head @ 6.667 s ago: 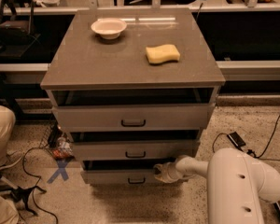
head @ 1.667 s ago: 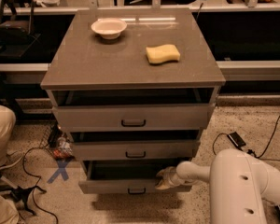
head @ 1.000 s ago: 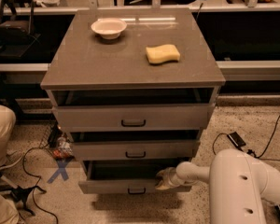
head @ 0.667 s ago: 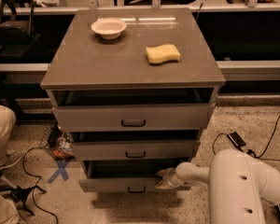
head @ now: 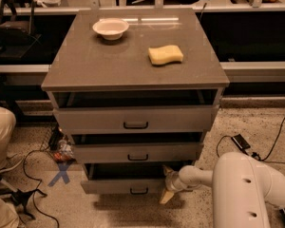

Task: Open bottom drawer

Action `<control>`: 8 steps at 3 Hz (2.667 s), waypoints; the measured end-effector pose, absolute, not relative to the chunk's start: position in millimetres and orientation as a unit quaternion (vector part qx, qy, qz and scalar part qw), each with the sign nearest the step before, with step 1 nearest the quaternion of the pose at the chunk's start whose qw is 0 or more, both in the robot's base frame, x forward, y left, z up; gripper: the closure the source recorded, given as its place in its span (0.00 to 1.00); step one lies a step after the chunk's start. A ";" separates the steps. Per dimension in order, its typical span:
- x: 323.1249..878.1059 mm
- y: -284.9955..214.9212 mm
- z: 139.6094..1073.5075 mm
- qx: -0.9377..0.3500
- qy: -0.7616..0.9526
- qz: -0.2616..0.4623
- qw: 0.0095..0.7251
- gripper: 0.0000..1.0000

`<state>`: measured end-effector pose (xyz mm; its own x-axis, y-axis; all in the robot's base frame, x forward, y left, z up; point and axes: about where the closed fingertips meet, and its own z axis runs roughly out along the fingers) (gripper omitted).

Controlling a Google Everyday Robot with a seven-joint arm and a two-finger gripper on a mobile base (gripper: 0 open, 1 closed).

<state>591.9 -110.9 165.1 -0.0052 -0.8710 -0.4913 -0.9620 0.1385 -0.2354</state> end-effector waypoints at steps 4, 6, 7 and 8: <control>543.5 -111.4 157.8 -0.640 0.724 0.120 0.227 0.42; 543.4 -111.4 161.7 -0.640 0.724 0.120 0.227 0.88; 543.2 -111.6 162.6 -0.640 0.724 0.120 0.228 1.00; 519.5 -123.3 154.1 -0.615 0.739 0.126 0.244 0.74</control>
Offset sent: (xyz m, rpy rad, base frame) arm -0.0528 0.0048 -0.0189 -0.0191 0.1675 0.0112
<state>519.5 -123.3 154.1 -0.1243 -0.8480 -0.5152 -0.9709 0.2111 -0.1133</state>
